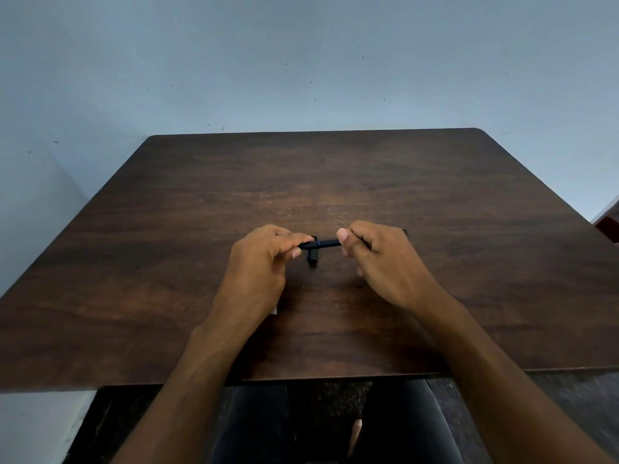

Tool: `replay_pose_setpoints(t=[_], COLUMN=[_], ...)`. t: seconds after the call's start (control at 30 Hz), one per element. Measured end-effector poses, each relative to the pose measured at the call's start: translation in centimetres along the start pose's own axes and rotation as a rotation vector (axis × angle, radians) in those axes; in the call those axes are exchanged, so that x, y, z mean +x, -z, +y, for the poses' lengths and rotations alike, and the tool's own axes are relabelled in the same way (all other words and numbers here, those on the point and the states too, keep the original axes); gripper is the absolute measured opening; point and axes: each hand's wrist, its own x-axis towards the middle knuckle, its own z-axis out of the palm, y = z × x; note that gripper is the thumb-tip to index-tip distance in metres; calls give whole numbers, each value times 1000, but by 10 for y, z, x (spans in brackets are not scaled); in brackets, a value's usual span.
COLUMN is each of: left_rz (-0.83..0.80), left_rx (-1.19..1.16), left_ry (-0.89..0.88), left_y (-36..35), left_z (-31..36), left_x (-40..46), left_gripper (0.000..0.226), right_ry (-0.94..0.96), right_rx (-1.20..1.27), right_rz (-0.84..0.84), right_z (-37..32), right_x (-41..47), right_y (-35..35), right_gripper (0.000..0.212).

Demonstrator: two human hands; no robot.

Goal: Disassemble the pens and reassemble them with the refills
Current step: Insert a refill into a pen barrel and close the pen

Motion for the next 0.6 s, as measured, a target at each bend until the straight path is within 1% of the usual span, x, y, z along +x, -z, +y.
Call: replay_pose_setpoints(t=[0.07, 0.17, 0.2, 0.43, 0.6], left_rz=[-2, -13, -18, -9, 23], left_rx=[-4, -5, -2, 80, 101], left_ry=[1, -1, -1, -22, -29], left_y=[0, 0, -1, 0, 0], left_z=[-1, -1, -1, 0, -3], left_x=[0, 0, 1, 1, 0], left_gripper=[30, 31, 31, 31, 32], right_ry=[-15, -1, 10, 26, 6], right_rx=[4, -1, -2, -42, 24], right_rz=[-15, -26, -22, -30, -25], right_z=[1, 4, 5, 1, -4], right_x=[-1, -2, -2, 0, 1], right_y=[0, -2, -2, -3, -5], right_gripper=[33, 20, 18, 27, 37])
